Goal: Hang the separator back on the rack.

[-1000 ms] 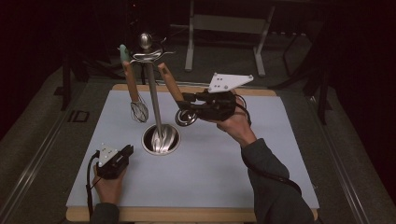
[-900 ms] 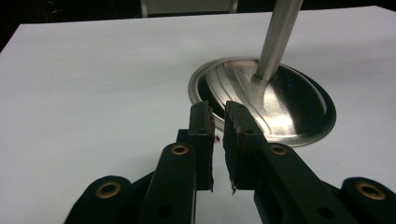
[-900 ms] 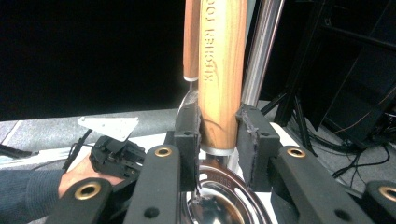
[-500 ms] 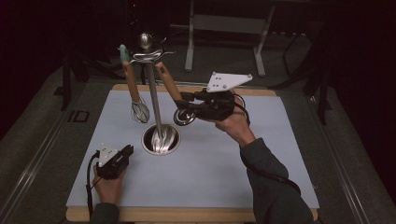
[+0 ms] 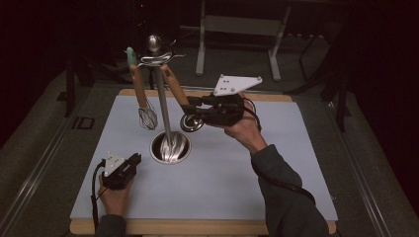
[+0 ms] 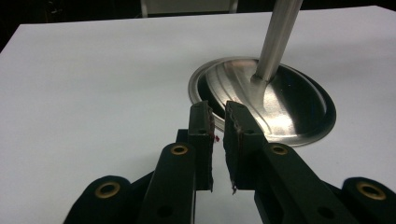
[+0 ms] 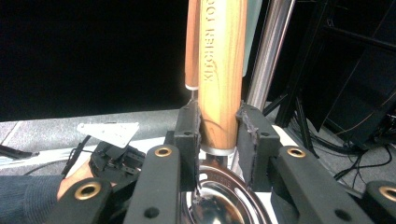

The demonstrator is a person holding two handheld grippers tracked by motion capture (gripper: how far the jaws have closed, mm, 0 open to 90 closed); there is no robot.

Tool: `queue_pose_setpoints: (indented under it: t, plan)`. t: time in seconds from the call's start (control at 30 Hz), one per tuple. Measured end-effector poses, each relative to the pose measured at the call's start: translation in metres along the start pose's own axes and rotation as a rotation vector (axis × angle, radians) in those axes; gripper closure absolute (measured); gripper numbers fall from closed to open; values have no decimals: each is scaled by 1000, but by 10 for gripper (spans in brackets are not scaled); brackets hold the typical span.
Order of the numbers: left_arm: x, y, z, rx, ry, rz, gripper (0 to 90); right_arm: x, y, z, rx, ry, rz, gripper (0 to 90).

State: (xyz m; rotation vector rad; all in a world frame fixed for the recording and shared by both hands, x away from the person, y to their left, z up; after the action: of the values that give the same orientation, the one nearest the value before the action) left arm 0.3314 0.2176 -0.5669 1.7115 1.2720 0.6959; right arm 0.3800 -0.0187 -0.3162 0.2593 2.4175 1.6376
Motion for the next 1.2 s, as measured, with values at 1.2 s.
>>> queue_pose_setpoints:
  t: [1.2]
  plan:
    - [0, 0, 0, 0, 1, -1, 814, -8, 0, 13, 16, -40, 34, 709]
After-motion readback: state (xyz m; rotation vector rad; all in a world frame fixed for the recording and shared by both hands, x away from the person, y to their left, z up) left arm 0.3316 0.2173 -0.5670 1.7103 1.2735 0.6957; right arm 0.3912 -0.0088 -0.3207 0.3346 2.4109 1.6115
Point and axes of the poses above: each handheld gripper's, and its own axes: z roughly forward along the jaws, y roughly out of its top, x roughly to its left, the point moved 7 cm from there along z, roughly forward along the jaws, and after that the axes turned 4 degrees about x, right-handed, at the moved point
